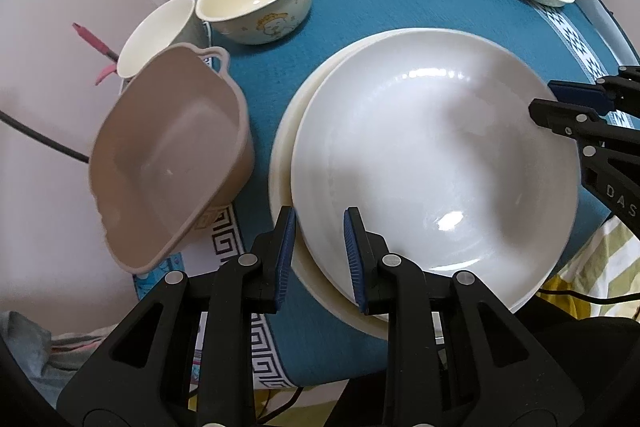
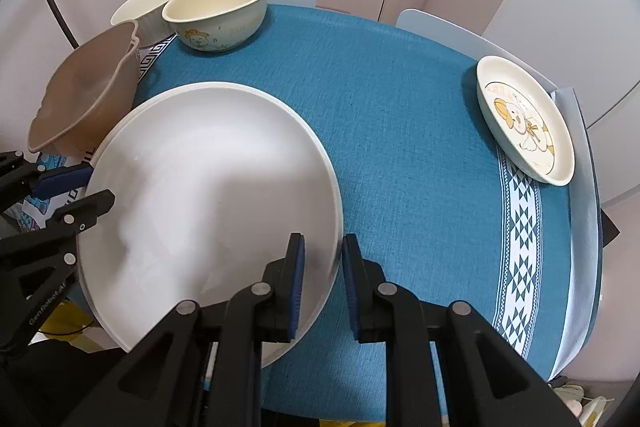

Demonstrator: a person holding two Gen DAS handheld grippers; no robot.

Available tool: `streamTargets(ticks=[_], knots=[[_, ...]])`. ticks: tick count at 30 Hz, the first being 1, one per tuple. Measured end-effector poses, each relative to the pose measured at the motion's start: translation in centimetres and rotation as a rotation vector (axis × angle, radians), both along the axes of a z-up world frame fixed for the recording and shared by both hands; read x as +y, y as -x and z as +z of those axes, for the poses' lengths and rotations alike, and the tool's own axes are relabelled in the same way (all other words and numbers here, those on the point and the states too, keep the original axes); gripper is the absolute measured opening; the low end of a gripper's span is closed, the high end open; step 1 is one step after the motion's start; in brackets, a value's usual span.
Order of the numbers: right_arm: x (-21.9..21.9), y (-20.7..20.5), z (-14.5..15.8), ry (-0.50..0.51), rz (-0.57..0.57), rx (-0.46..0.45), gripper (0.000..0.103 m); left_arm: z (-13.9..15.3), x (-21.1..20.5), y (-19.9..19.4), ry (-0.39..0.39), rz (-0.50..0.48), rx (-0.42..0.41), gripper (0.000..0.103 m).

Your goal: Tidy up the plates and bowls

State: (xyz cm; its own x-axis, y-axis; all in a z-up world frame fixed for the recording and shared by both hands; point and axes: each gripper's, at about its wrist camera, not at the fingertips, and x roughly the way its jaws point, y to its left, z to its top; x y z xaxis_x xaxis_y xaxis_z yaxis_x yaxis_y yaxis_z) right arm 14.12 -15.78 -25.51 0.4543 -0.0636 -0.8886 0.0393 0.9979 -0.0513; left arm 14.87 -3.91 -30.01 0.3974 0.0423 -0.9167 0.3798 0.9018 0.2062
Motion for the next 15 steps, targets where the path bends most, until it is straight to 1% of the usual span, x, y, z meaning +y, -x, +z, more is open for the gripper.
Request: streamTargets(ticks=[7,9,11,15], knots=[[0.0,0.1,-0.1,-0.005,0.004,-0.008,0.017,0.3,0.3,0.1,0.019,0.009,0.0,0.022],[-0.1,0.2,0.1,-0.021,0.004,-0.016,0.017,0.8,0.3,0.1,0.034,0.006,-0.001,0.022],[-0.3,0.5,1.0,-0.031,-0.004,-0.038,0.017,2.0,0.0,0.2,0.051,-0.005,-0.016,0.022],[-1.6,1.0,4.0,-0.07,-0.038,-0.093,0.017,6.0,-0.8,-0.2,0.108,-0.028,-0.082,0.022]])
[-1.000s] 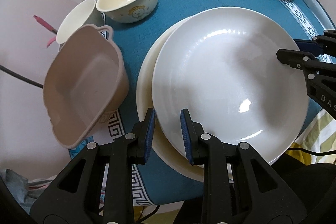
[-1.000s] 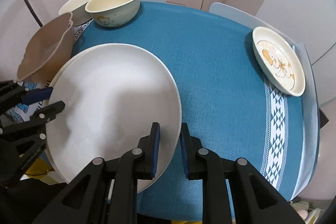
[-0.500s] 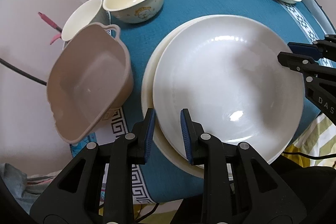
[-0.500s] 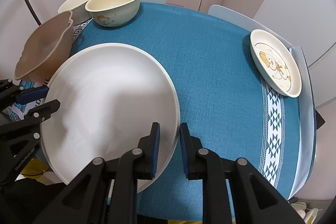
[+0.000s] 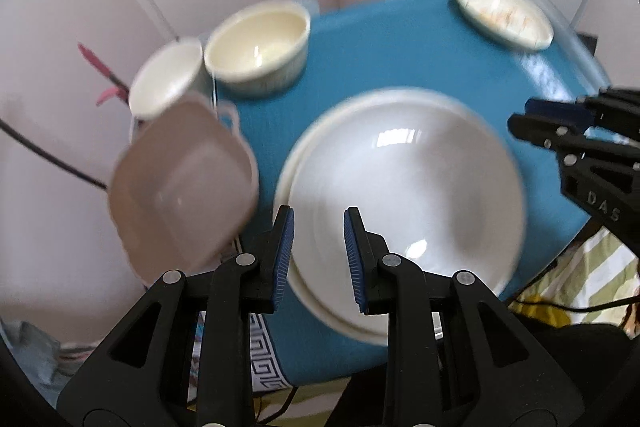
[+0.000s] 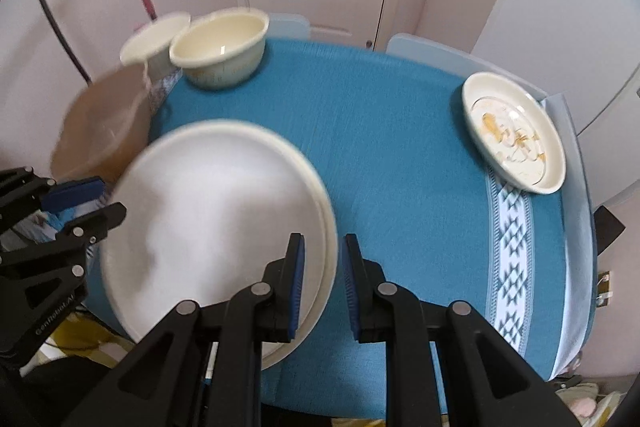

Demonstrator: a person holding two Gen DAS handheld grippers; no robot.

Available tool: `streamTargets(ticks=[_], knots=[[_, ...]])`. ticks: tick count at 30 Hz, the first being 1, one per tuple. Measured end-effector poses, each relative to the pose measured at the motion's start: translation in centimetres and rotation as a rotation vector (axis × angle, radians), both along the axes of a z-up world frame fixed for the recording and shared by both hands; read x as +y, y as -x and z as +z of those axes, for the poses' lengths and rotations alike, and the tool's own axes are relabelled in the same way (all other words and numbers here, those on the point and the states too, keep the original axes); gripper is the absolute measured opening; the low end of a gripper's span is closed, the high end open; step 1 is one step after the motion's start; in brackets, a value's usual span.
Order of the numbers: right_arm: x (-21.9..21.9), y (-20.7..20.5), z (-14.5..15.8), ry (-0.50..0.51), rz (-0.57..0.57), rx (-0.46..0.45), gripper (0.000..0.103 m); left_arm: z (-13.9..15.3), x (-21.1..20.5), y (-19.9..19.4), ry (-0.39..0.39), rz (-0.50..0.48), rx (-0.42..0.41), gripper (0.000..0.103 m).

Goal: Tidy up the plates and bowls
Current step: 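Grasp the small white duck plate rim with both grippers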

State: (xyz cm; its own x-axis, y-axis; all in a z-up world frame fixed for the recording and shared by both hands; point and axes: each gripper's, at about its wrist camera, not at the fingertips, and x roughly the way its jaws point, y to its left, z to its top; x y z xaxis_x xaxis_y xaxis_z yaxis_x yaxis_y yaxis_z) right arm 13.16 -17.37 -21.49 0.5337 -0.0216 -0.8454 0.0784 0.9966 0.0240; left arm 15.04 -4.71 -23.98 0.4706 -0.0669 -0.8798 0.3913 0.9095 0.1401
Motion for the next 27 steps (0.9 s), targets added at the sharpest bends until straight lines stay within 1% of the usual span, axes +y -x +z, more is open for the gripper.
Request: streamTargets(ticks=[2,3,4,5,6,7,8,10,12,15,16,17,18,20,21,22,23,24,25,27], knots=[[-1.3,0.4,1.9,-0.024,-0.034,-0.042,0.017,2.1,-0.5,-0.5,0.032,-0.005,-0.038,0.027],[-1.7,0.5,2.4,-0.032,-0.049,-0.056,0.018,3.2,-0.9,-0.9,0.05,-0.008,-0.063,0.035],[-2.6,0.9,3.4,-0.048,-0.076,-0.081,0.02,4.1,-1.3,-1.2,0.06,-0.012,-0.087,0.06],[-3.3,1.1,4.1,-0.063,-0.094,-0.098,0.026,5.0,-1.8,-1.6,0.069,-0.016,-0.115,0.078],[-3.9,1.3,4.5,-0.075,-0.107,-0.11,0.053,5.9,-2.3,-2.1,0.078,-0.023,-0.151,0.103],[-4.8,1.6,5.2,-0.095,-0.125,-0.134,0.092,7.1,-3.1,-2.4,0.096,-0.04,-0.207,0.103],[-5.7,2.2,5.9,-0.113,-0.15,-0.17,0.103,7.8,-3.9,-2.9,0.104,-0.061,-0.23,0.103],[-7.1,3.1,6.7,-0.133,-0.185,-0.206,0.103,8.9,-6.0,-4.3,0.123,-0.12,-0.229,0.103],[-8.8,3.8,7.3,-0.135,-0.226,-0.214,0.103,9.6,-7.8,-5.8,0.159,-0.163,-0.211,0.103],[-12.1,4.3,8.1,-0.102,-0.304,-0.182,0.103,10.3,-10.8,-8.9,0.243,-0.209,-0.148,0.103],[-13.1,4.5,8.3,-0.091,-0.334,-0.189,0.103,10.3,-11.9,-10.3,0.277,-0.226,-0.112,0.103],[-14.5,4.6,8.6,-0.083,-0.378,-0.201,0.103,10.3,-13.0,-11.4,0.3,-0.234,-0.087,0.103],[-15.3,4.6,8.6,-0.09,-0.398,-0.206,0.103,10.1,-13.9,-12.3,0.318,-0.241,-0.065,0.103],[-18.0,4.2,7.9,-0.142,-0.435,-0.195,0.103,9.1,-16.4,-14.6,0.356,-0.271,0.005,0.103],[-19.4,3.9,7.2,-0.179,-0.455,-0.19,0.103,8.4,-17.3,-15.4,0.358,-0.274,0.029,0.103],[-21.0,3.5,6.2,-0.229,-0.473,-0.182,0.103,7.5,-18.6,-16.4,0.349,-0.275,0.053,0.103],[-21.9,3.2,5.4,-0.259,-0.486,-0.174,0.103,6.5,-19.6,-17.2,0.34,-0.283,0.079,0.103],[-23.5,2.6,4.2,-0.298,-0.507,-0.16,0.103,5.1,-21.0,-18.2,0.333,-0.293,0.109,0.103],[-24.5,2.1,3.2,-0.327,-0.52,-0.156,0.103,4.3,-21.8,-18.8,0.328,-0.296,0.127,0.103],[-26.2,1.3,0.8,-0.392,-0.528,-0.16,0.103,1.6,-23.6,-20.1,0.305,-0.301,0.172,0.101]])
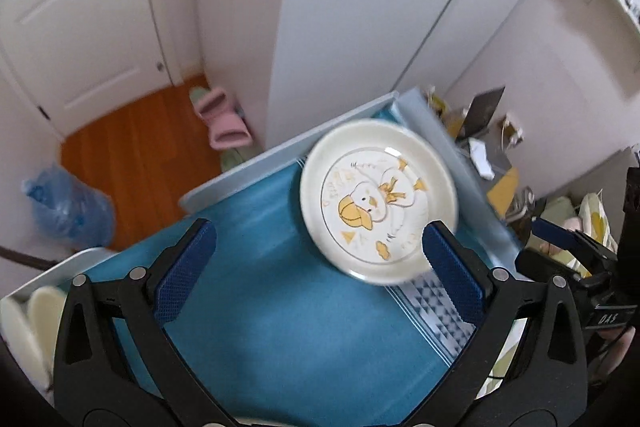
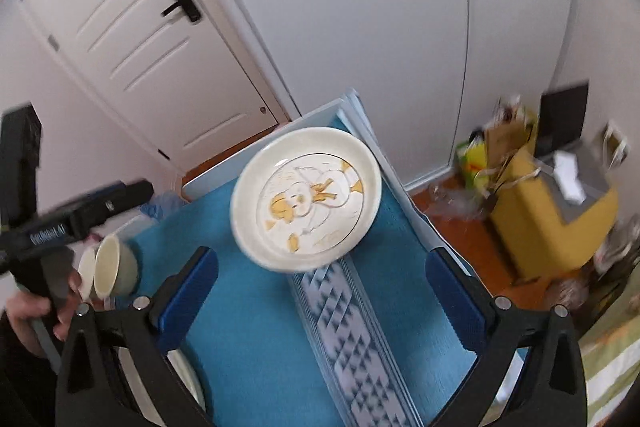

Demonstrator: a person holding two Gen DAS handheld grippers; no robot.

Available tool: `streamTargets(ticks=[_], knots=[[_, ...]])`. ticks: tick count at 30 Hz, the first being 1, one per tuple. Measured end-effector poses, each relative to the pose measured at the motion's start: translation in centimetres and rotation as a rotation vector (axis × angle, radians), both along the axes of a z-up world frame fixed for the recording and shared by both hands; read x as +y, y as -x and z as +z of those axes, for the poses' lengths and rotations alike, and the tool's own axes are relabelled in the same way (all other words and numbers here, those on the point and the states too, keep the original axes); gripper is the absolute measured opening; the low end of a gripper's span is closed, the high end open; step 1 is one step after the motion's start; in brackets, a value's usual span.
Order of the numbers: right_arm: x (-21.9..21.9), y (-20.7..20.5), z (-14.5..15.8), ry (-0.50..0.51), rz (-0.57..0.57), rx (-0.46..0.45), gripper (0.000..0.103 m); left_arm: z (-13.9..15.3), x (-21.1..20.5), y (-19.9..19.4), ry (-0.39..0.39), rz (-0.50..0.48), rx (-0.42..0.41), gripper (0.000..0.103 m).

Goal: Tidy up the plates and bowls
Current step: 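Grasp the small white duck plate rim with both grippers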

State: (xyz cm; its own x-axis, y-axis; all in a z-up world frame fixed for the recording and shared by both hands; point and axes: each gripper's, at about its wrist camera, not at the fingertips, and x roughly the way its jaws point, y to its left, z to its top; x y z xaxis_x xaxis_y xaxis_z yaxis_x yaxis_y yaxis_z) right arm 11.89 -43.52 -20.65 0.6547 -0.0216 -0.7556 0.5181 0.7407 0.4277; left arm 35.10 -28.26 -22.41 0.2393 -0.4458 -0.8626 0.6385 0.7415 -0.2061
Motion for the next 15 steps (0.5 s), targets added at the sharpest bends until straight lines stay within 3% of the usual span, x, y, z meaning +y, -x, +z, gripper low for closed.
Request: streamTargets(ticks=[2,4,6,11,15], knots=[[-1.5,-0.9,-2.6,-0.071,0.005,-0.009,0.093,-2.7,-1.4,-1.0,-0.029,-0.001,0.025,0.093],[-2.7,-1.9,-4.8,-0.153,0.011,-0.018,0.074,-4.4,-2.2,-1.7,-0.032,-0.012,0.055,0.077],[-3.2,-2.6,-6.5,-0.206,0.016,-0.027,0.067,-5.9,-2.6,-2.1,-0.043,-0.012,0.066,0.07],[-3.1,-3.9,-7.7,-0.188,0.01,-0.023,0.053,-7.8,-3.5,-3.2,-0.056,-0.019,0.079,0.056],[-3.0,-4.5,-8.1,-0.16,-0.019,-0.004,0.033,-8.9,-4.0,-3.7,-0.064,-0.016,0.105,0.032]])
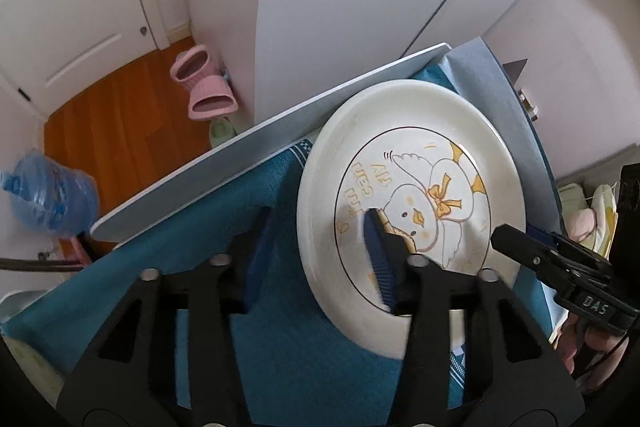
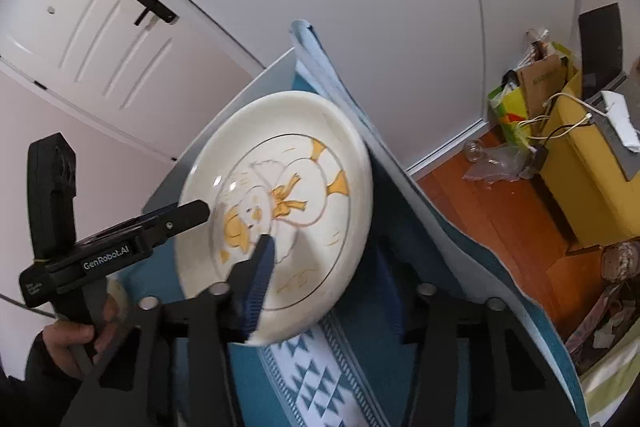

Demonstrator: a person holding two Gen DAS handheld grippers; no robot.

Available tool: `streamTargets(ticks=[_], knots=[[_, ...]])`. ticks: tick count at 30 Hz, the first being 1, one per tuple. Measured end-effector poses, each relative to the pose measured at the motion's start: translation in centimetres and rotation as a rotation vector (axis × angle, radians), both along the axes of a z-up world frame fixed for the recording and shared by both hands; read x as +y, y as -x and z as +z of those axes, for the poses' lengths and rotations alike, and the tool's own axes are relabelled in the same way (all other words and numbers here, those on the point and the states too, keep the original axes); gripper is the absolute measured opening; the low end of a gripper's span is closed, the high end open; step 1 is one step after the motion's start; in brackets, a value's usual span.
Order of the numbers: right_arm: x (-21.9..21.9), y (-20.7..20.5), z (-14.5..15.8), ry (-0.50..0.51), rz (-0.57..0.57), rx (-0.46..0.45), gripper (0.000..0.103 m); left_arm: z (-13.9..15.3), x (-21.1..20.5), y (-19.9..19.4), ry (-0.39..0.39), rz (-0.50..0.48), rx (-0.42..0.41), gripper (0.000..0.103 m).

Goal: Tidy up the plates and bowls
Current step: 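Grasp the small white duck plate rim with both grippers, then lift and carry the duck plate with both grippers toward the plate stack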

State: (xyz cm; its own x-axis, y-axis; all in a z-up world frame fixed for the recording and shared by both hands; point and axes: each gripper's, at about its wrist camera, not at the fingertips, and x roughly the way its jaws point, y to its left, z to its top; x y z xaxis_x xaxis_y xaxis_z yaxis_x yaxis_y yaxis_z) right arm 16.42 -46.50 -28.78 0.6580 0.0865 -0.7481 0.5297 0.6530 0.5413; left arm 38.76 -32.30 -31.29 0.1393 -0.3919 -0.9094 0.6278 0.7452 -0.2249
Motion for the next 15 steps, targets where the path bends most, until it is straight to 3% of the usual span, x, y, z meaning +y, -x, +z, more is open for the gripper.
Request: streamTargets(ticks=[3,7,15], knots=[[-0.01,-0.22,-0.34,0.028,-0.016,0.019,0.025,-0.63,-0.34,-0.07,0.002,-0.003,0.009,0.019],[-0.22,-0.23,-0.65,0.053,-0.03,0.038,0.014,-0.76,-0.51,-0.08,-0.003,0.007,0.004,0.018],[-0.13,-0.38,-0.64,0.085,0.012,0.033,0.014,-0.04,-0.4,0.21,-0.004,0.036,-0.018,0.018]])
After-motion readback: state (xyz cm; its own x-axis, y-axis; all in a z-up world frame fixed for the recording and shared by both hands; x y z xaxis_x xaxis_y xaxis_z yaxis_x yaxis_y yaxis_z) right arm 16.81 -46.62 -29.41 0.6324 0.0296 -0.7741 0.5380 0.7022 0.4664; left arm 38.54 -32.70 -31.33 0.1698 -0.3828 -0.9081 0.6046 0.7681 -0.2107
